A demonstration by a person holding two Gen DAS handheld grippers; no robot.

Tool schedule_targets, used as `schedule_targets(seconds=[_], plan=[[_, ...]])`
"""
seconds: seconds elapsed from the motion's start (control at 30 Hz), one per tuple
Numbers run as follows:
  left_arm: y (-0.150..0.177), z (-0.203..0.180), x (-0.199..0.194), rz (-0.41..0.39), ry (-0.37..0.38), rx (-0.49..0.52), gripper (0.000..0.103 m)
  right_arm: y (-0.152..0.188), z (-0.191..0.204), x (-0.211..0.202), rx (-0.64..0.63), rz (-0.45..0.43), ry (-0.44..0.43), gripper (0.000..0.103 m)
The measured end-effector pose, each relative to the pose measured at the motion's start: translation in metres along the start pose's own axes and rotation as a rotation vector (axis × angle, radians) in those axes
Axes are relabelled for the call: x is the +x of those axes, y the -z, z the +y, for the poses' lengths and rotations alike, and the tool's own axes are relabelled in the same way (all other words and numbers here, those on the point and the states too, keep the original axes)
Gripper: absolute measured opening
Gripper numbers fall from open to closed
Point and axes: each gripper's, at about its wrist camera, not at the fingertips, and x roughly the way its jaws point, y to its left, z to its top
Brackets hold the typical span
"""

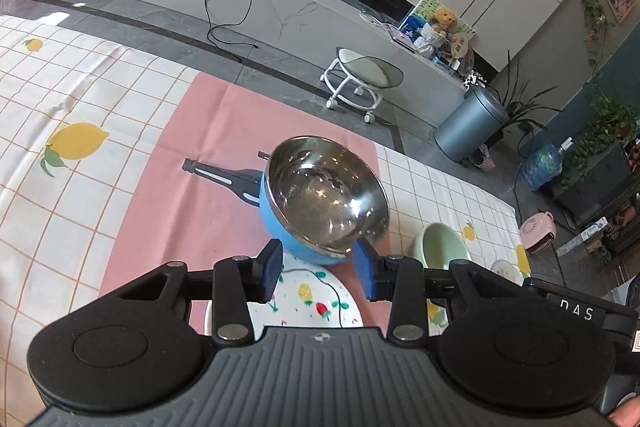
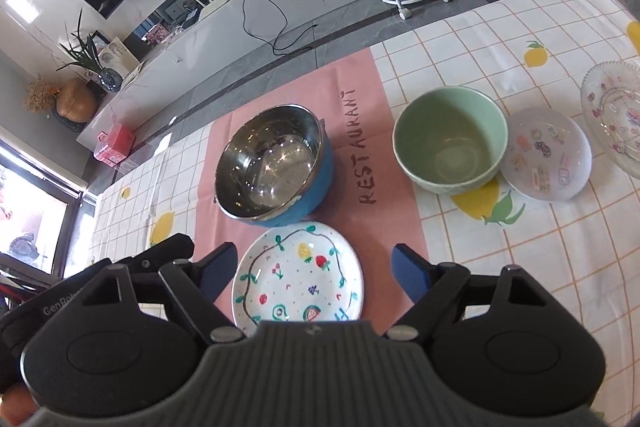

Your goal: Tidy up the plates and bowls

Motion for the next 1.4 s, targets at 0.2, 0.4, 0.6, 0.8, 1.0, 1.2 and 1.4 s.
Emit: schedule_targets(seconds=[0.2,0.4,0.6,0.8,1.0,1.2,1.4], plan=[[-0.019,0.02,0.041,0.021,0.003,-0.128,0.046,-0.025,-0.001,0.039,0.051,0.011,-0.001,0.078],[-0.023,0.019,0.067,0.033,-0.043,-0.145,0.046,-0.039,-0.003,0.068,0.06,-0.014,0.003,0.071],[-0.022,0.016,0.077,0.034,-0.074,-0.129,0.046,-0.043,-0.003,0.087,0.056,-0.009,0.004,0.054],[-0.019,0.019,0.085,0.068,-0.117,-0.1,0.025,-0.041,0.005,0.097,0.015,-0.003,0.01,0.028],[-0.015,0.012,0.073,0.043,-0.123,-0.065,0.024,-0.038,0.006,0.098,0.009,0.009,0.02,0.021],[-0.017,-0.002,0.038,-0.003,-0.115,-0.061,0.022,-0.033,0.011,0.067,0.0,-0.027,-0.009,0.02],[-0.016,-0.021,-0.009,-0.08,-0.106,-0.047,0.021,-0.017,0.016,0.023,0.035,-0.049,-0.065,0.02]])
